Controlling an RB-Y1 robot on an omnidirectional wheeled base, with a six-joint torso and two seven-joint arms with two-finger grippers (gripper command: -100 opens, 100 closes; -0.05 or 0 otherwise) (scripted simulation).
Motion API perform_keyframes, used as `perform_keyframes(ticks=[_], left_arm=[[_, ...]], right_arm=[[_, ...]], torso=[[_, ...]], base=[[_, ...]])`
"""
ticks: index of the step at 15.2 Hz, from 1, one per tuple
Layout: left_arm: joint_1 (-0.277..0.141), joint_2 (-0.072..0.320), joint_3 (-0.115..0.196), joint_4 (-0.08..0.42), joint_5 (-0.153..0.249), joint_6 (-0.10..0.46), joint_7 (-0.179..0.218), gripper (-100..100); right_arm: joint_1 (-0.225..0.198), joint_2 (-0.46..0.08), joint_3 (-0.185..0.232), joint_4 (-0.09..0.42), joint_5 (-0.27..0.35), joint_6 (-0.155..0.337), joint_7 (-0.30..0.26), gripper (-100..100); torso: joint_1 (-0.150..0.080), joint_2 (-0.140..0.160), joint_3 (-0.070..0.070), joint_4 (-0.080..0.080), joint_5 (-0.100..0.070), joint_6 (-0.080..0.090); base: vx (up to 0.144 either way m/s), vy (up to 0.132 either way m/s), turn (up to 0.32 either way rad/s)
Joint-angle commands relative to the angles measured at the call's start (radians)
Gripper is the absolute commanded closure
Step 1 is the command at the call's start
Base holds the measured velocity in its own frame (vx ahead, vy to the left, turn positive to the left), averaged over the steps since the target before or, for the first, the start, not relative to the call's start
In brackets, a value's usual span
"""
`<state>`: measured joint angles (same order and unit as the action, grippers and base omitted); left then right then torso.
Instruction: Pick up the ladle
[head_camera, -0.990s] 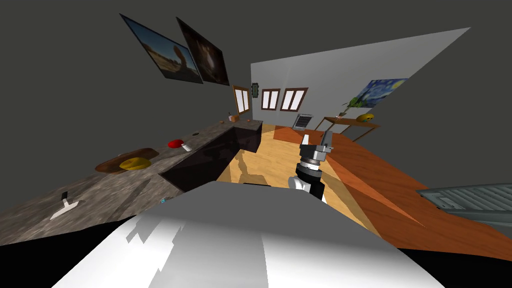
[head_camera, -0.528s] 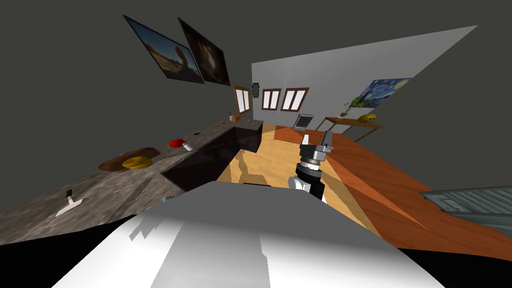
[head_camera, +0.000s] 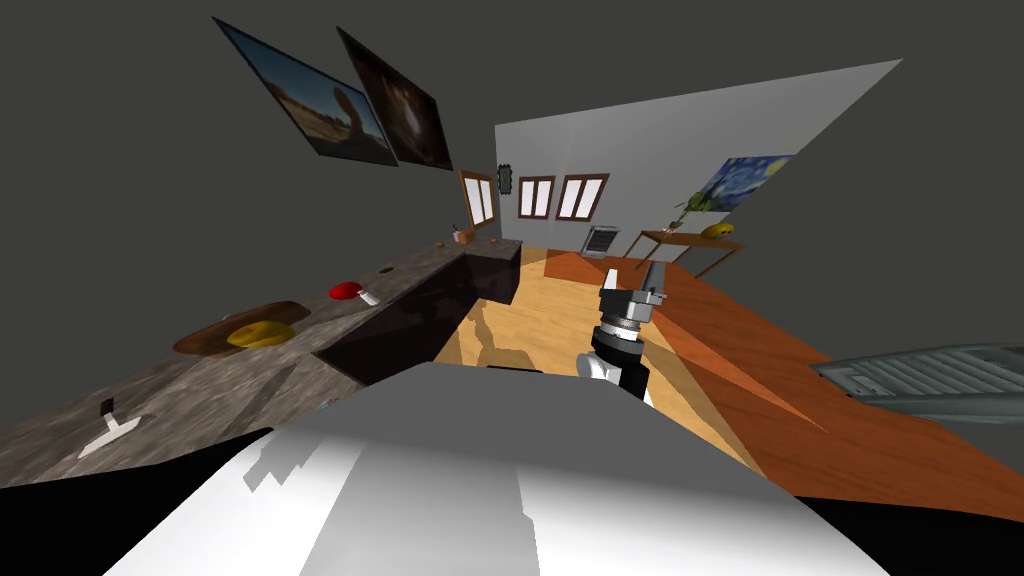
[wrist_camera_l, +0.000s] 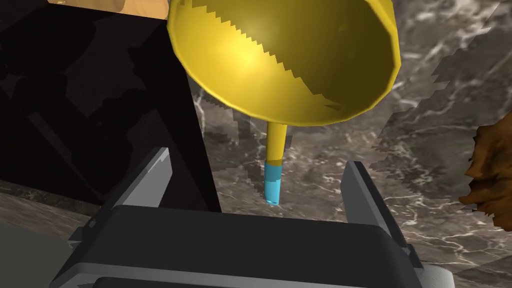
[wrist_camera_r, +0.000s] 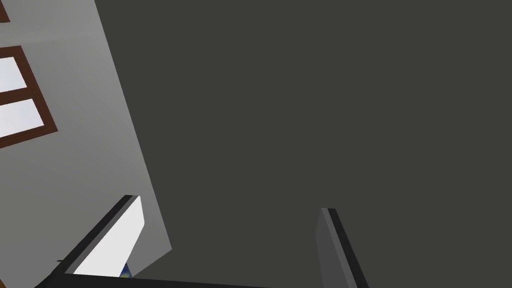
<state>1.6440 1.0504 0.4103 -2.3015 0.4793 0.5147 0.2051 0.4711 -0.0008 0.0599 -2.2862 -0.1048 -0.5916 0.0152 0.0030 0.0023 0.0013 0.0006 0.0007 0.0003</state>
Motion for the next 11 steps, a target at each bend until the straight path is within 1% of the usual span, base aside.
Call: perform_keyframes(ticks=[1,11], left_arm=[[0.004,0.017,-0.004,0.017,0.034,-0.006,0.010,-100],[0.006,0.092,-0.034,0.098,0.177,-0.029,0.049,-100]], right_arm=[[0.000,0.000,0.000,0.000,0.000,0.000,0.000,0],[0.000,0.000,0.000,0.000,0.000,0.000,0.000,0]], torso=[[0.000,0.000,0.000,0.000,0.000,0.000],[0.000,0.000,0.000,0.000,0.000,0.000]], base=[[-0.069,0.066,-0.205],[-0.055,0.052,-0.199]])
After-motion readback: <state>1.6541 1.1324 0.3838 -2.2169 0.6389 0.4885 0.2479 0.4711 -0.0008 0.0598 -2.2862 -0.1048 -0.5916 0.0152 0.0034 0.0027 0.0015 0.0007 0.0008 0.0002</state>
